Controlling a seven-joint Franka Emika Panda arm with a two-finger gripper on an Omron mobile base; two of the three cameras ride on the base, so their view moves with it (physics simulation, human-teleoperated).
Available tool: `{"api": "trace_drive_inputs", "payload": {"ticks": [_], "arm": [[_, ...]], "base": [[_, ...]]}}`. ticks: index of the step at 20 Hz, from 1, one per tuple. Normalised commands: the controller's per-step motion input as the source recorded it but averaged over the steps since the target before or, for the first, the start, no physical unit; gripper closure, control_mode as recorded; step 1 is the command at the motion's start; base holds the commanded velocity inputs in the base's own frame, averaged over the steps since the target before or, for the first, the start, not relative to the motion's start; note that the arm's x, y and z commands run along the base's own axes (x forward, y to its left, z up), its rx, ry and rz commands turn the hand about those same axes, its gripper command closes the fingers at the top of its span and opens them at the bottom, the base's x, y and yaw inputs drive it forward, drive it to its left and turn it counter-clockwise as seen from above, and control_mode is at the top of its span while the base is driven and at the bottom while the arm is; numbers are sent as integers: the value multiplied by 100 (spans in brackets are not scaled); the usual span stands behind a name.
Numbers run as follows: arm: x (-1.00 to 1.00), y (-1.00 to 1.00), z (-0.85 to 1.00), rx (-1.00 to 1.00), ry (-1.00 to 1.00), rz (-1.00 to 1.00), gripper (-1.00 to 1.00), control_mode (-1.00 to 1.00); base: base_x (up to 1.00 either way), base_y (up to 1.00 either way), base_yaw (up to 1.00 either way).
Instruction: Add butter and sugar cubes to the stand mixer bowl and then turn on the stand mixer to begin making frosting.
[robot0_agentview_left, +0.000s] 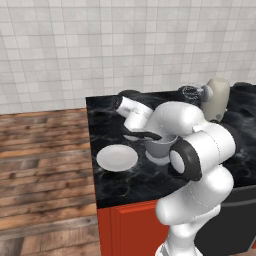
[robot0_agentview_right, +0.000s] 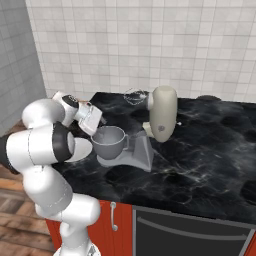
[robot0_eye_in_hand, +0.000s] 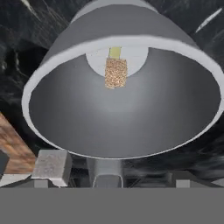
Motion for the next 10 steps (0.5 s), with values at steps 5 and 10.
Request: {"api": "trace_drive_inputs", "payload": {"ticks": [5, 10], "arm": [[-14, -20, 60, 15, 0, 0, -100, -100], [-5, -14, 25, 18, 5, 0, -100, -100]], "base": [[0, 0, 0], [0, 0, 0]]}}
